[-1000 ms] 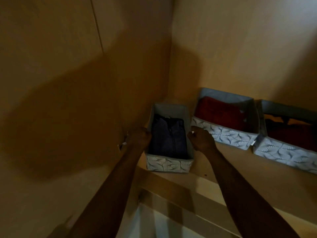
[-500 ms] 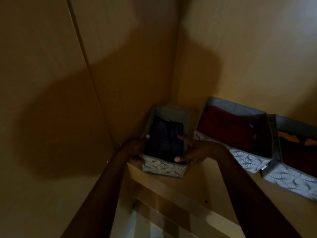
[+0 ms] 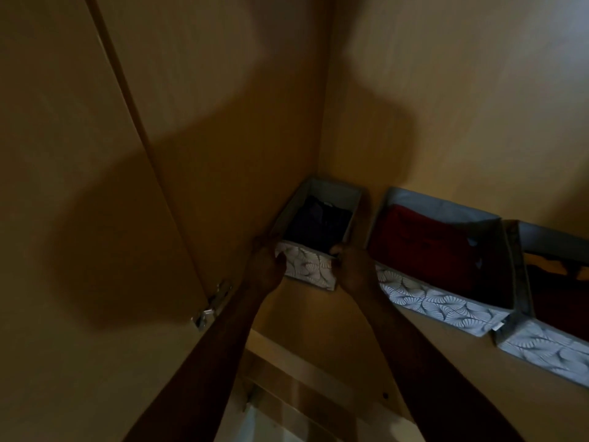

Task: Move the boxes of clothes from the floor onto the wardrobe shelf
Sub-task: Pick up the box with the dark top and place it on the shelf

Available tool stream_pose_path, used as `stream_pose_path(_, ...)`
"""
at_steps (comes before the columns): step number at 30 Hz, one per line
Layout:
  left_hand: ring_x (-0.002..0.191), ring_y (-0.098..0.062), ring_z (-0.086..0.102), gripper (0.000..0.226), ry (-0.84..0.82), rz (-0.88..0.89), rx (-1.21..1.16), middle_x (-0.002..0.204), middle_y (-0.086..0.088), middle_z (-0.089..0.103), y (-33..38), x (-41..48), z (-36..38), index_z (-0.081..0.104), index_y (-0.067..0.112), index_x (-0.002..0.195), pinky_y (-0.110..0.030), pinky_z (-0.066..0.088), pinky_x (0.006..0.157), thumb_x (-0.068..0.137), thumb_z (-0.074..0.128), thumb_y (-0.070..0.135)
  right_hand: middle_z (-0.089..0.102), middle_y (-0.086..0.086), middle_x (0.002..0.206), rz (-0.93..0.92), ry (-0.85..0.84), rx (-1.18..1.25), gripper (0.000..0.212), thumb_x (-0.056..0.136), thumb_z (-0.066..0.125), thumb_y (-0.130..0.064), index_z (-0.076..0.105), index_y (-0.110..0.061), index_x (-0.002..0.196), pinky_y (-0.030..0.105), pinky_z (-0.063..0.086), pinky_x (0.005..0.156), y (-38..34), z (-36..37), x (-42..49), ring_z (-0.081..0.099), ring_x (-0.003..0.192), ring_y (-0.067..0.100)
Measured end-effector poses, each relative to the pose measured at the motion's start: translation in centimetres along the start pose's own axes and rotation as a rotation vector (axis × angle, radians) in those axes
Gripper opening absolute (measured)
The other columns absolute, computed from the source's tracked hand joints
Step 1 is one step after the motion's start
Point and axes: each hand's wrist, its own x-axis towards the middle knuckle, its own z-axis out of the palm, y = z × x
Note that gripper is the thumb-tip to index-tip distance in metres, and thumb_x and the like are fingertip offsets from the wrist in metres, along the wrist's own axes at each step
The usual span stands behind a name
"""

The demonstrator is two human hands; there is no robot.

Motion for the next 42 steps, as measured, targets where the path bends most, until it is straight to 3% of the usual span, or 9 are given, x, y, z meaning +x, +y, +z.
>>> stream_pose_path(12,0.15,-0.026,0.016,0.064,-0.248,-0.045,0.011,0.163,-0.013,0.013,0.5,4.5,0.4,0.007,0.007,0.155,-0.034,0.012,0.122,0.101,0.041,0.009,0.044,0.02,0.149,0.079,-0.083,0.083,0.05,0.097,0.048,-0.001,0.039,-0.001,0.146,0.031,0.036,0.109,-1.2,1.4,3.2,0.046,0.134,0.032)
stream_pose_path(20,0.146,-0.024,0.024,0.068,-0.357,-0.132,-0.122,0.163,-0.006,0.014,1.9,5.2,-0.5,-0.001,0.019,0.156,-0.026,0.023,0.114,0.103,0.042,0.016,0.029,0.018,0.156,0.028,-0.101,0.191,0.066,0.095,0.054,-0.002,0.025,-0.011,0.153,0.044,0.041,0.111,-1.0,2.0,1.9,0.041,0.137,0.034)
stream_pose_path(22,0.144,-0.025,0.03,0.07,-0.339,-0.14,-0.159,0.162,-0.006,0.019,1.8,4.7,-0.8,-0.001,0.021,0.156,-0.026,0.029,0.109,0.102,0.044,0.014,0.027,0.013,0.156,0.046,-0.082,0.288,0.067,0.094,0.054,0.001,0.025,-0.011,0.153,0.039,0.045,0.108,-1.3,1.8,0.7,0.042,0.136,0.032)
stream_pose_path(25,0.143,-0.023,0.031,0.07,-0.272,-0.13,-0.247,0.16,-0.007,0.024,1.6,3.1,-0.8,0.004,0.018,0.156,-0.022,0.026,0.108,0.101,0.047,0.012,0.037,0.004,0.148,0.074,-0.034,0.34,0.061,0.096,0.052,0.0,0.03,-0.014,0.152,0.012,0.046,0.087,-0.9,1.5,-1.2,0.049,0.123,0.019)
stream_pose_path(28,0.137,-0.02,0.038,0.058,-0.261,-0.158,-0.355,0.151,-0.005,0.036,1.4,0.5,-0.2,0.02,0.016,0.154,-0.016,0.026,0.099,0.102,0.046,0.015,0.055,0.011,0.137,0.128,-0.013,0.381,0.054,0.095,0.054,-0.004,0.042,-0.022,0.144,0.023,0.051,0.075,-0.4,1.1,-3.5,0.063,0.098,0.022)
stream_pose_path(31,0.123,-0.019,0.051,0.046,-0.301,-0.196,-0.381,0.145,-0.004,0.047,0.4,-2.1,0.7,0.042,0.019,0.145,-0.024,0.043,0.096,0.1,0.048,0.023,0.056,0.007,0.134,0.234,-0.031,0.592,0.041,0.096,0.055,-0.003,0.053,-0.025,0.13,0.042,0.057,0.091,-0.5,1.1,-6.5,0.067,0.105,0.028)
stream_pose_path(36,0.101,-0.03,0.066,0.026,-0.292,-0.23,-0.451,0.114,-0.01,0.069,-0.4,-7.1,0.5,0.066,0.022,0.118,-0.048,0.054,0.093,0.096,0.053,0.024,0.058,0.008,0.125,0.261,-0.146,0.706,0.03,0.098,0.049,0.0,0.059,-0.018,0.12,0.031,0.056,0.078,-0.2,1.2,-10.7,0.07,0.094,0.022)
stream_pose_path(39,0.093,-0.032,0.068,0.014,-0.258,-0.276,-0.528,0.099,-0.012,0.072,-0.6,-10.6,-0.2,0.069,0.026,0.1,-0.049,0.054,0.086,0.093,0.057,0.024,0.063,0.011,0.117,0.21,-0.199,0.725,0.026,0.097,0.052,-0.005,0.062,-0.026,0.108,0.031,0.056,0.076,0.0,1.3,-12.8,0.071,0.09,0.021)
stream_pose_path(42,0.09,-0.029,0.065,0.018,-0.179,-0.347,-0.59,0.101,-0.015,0.068,-0.6,-14.6,-0.9,0.067,0.012,0.109,-0.039,0.05,0.08,0.099,0.051,0.015,0.066,0.01,0.114,0.176,-0.31,0.758,0.022,0.097,0.056,-0.009,0.064,-0.027,0.107,0.031,0.056,0.076,0.2,1.7,-14.9,0.071,0.091,0.019)
